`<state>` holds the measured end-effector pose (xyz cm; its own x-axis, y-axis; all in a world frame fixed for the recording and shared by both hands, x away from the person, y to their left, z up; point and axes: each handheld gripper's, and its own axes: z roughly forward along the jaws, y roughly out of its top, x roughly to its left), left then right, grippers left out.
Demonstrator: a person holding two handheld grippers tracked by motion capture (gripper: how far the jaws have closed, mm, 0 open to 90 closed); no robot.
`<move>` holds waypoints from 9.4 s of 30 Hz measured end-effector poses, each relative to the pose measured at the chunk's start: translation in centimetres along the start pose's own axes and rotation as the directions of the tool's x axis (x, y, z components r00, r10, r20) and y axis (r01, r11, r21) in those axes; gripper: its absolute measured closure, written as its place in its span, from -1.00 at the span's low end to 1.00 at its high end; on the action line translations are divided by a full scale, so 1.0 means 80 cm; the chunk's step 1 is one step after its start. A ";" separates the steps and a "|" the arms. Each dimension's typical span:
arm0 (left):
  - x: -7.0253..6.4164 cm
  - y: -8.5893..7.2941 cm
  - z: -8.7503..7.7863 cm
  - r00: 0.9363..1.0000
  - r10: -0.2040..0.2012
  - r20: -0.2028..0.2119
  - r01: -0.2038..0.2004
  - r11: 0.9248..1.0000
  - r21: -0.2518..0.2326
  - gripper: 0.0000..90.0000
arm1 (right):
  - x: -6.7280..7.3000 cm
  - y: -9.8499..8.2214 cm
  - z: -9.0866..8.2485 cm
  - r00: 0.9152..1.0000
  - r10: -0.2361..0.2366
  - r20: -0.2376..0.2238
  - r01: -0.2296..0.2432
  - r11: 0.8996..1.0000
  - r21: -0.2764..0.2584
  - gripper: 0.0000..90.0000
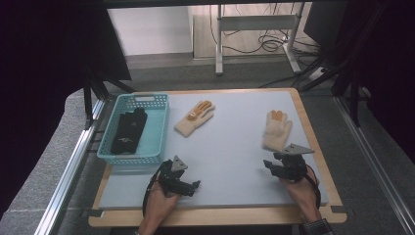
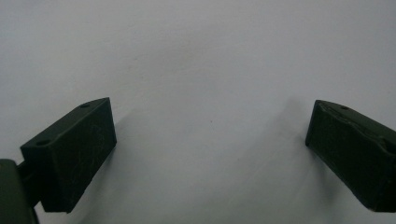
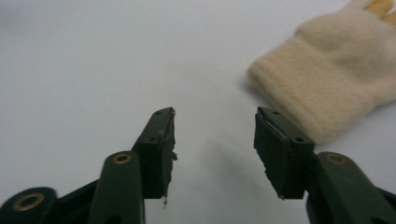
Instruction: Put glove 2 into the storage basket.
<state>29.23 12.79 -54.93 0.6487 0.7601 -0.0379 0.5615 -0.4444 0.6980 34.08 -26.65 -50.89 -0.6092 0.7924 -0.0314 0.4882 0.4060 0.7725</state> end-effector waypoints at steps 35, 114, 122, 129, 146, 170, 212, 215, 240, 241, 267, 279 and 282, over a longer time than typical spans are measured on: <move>0.000 0.000 0.000 1.000 0.001 0.000 -0.001 1.000 -0.001 -0.95 | -0.114 0.074 0.089 0.992 0.040 0.116 -0.044 0.999 0.032 -0.40; 0.000 0.000 0.000 1.000 -0.001 0.000 0.001 1.000 -0.003 -0.95 | 0.080 0.079 0.073 0.974 -0.065 -0.218 0.059 0.998 -0.032 0.01; 0.000 0.000 0.000 1.000 -0.001 -0.001 0.001 1.000 -0.003 -0.95 | 0.082 0.107 0.093 0.971 -0.084 -0.224 0.079 0.996 -0.028 0.25; 0.000 0.000 0.000 1.000 0.002 0.000 -0.002 1.000 -0.001 -0.95 | 0.081 0.134 0.120 0.970 -0.091 -0.228 0.088 0.996 -0.024 0.36; 0.000 0.000 0.000 1.000 -0.001 0.001 0.001 1.000 -0.002 -0.95 | 0.087 0.194 0.205 0.971 -0.112 -0.210 0.114 0.994 -0.003 0.37; 0.000 0.000 0.000 1.000 -0.001 0.001 0.001 1.000 -0.001 -0.95 | 0.106 0.228 0.314 0.980 -0.147 -0.136 0.161 0.982 0.100 0.12; 0.001 0.000 0.000 1.000 0.003 -0.001 -0.003 1.000 0.002 -0.95 | 0.115 0.242 0.109 0.940 -0.235 -0.249 0.222 0.972 -0.077 0.90; 0.001 0.000 0.000 1.000 0.003 0.000 -0.003 1.000 0.001 -0.95 | 0.116 0.229 0.084 0.935 -0.243 -0.258 0.230 0.970 -0.082 0.90; 0.000 0.000 0.000 1.000 0.001 -0.001 -0.001 1.000 -0.001 -0.95 | 0.071 0.079 0.021 0.972 -0.043 -0.232 0.040 0.999 -0.017 0.05; 0.000 0.000 0.000 1.000 0.001 -0.001 -0.001 1.000 -0.001 -0.95 | 0.073 0.080 0.021 0.973 -0.028 -0.227 0.025 1.000 -0.015 0.00; 0.000 0.000 0.000 1.000 -0.001 -0.001 0.001 1.000 -0.005 -0.95 | 0.108 0.123 0.038 0.895 -0.245 -0.373 0.255 0.967 -0.022 0.33; 0.000 0.000 0.000 1.000 0.000 -0.002 0.000 1.000 -0.004 -0.95 | 0.066 0.110 0.029 0.974 -0.055 -0.220 0.055 0.998 -0.005 0.34; 0.000 0.000 0.000 1.000 0.000 0.001 0.000 1.000 -0.001 -0.95 | 0.063 0.104 0.042 0.985 -0.033 -0.169 0.038 0.999 0.022 0.35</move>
<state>29.23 12.79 -54.95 0.6490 0.7598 -0.0384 0.5610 -0.4439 0.6987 37.20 -17.77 -46.77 -0.7222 0.6898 0.0507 0.4785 0.4453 0.7568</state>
